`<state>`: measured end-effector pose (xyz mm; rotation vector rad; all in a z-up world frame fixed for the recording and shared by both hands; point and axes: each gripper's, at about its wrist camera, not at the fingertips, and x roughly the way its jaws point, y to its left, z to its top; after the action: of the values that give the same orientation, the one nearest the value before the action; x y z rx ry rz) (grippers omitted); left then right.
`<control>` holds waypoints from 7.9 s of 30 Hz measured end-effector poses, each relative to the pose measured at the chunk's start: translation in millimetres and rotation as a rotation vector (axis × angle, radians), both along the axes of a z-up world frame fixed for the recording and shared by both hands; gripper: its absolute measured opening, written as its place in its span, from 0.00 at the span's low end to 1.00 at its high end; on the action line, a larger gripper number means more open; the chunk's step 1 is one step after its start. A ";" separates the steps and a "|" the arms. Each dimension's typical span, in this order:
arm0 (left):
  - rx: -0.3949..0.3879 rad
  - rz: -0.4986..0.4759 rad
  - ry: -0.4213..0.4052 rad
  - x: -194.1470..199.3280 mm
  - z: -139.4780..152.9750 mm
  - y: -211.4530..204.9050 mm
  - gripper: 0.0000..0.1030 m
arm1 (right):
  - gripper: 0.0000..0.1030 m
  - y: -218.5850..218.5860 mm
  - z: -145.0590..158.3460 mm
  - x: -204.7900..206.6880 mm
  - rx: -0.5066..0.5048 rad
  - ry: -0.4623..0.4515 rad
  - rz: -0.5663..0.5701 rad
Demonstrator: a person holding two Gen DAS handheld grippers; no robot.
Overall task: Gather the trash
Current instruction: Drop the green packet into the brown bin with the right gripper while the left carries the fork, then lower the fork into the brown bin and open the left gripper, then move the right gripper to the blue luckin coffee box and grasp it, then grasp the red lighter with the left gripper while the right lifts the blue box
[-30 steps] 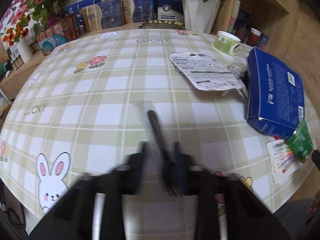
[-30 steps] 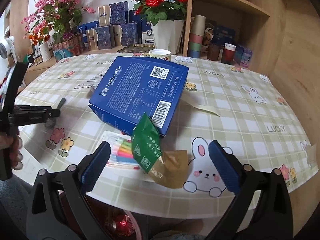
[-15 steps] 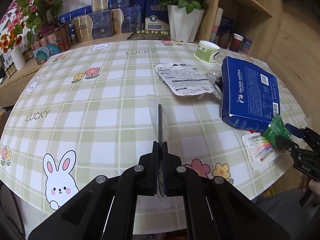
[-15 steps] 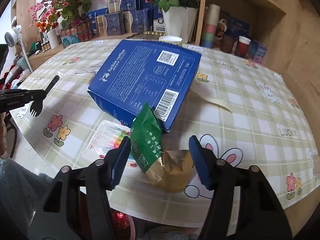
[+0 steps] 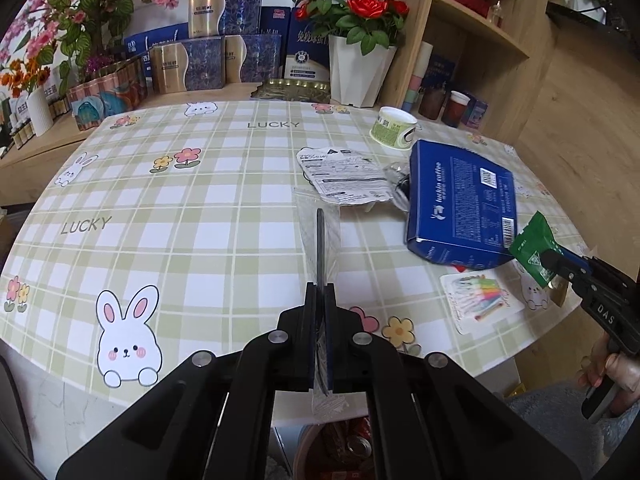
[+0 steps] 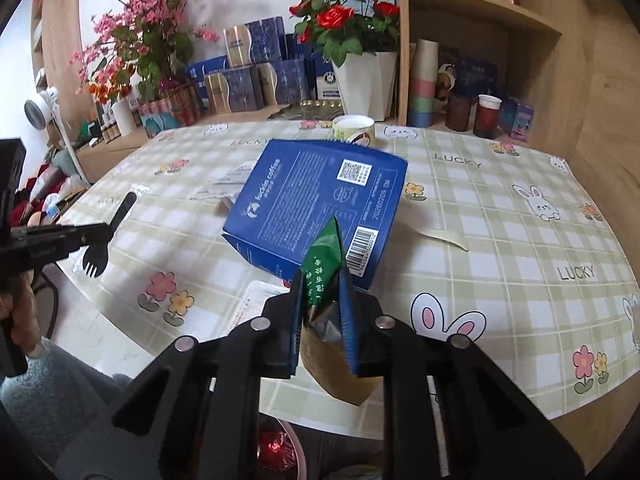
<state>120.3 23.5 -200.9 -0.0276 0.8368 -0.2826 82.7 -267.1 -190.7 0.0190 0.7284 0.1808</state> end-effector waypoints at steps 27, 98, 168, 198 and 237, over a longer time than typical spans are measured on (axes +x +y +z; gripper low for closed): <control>-0.078 0.000 -0.036 -100.5 15.8 14.6 0.04 | 0.20 50.0 -11.0 -94.3 0.009 0.056 0.117; -0.007 -0.215 0.163 -141.8 -95.5 -25.8 0.22 | 0.94 35.2 -25.5 -101.6 0.038 0.050 -0.047; -0.032 0.152 -0.025 -33.3 -44.0 35.1 0.94 | 0.61 -40.7 -50.4 127.5 0.456 0.166 -0.043; -0.141 -0.206 0.016 -21.7 -12.3 -73.6 0.94 | 0.41 -74.9 84.8 37.6 0.252 -0.182 -0.085; 0.225 -0.541 0.009 60.3 -40.7 -224.1 0.22 | 0.41 -157.0 54.8 11.3 0.315 -0.162 -0.241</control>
<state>180.6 -200.6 -241.6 0.4134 0.8711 -0.6947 93.9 -424.1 -135.9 0.3869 0.5248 0.0638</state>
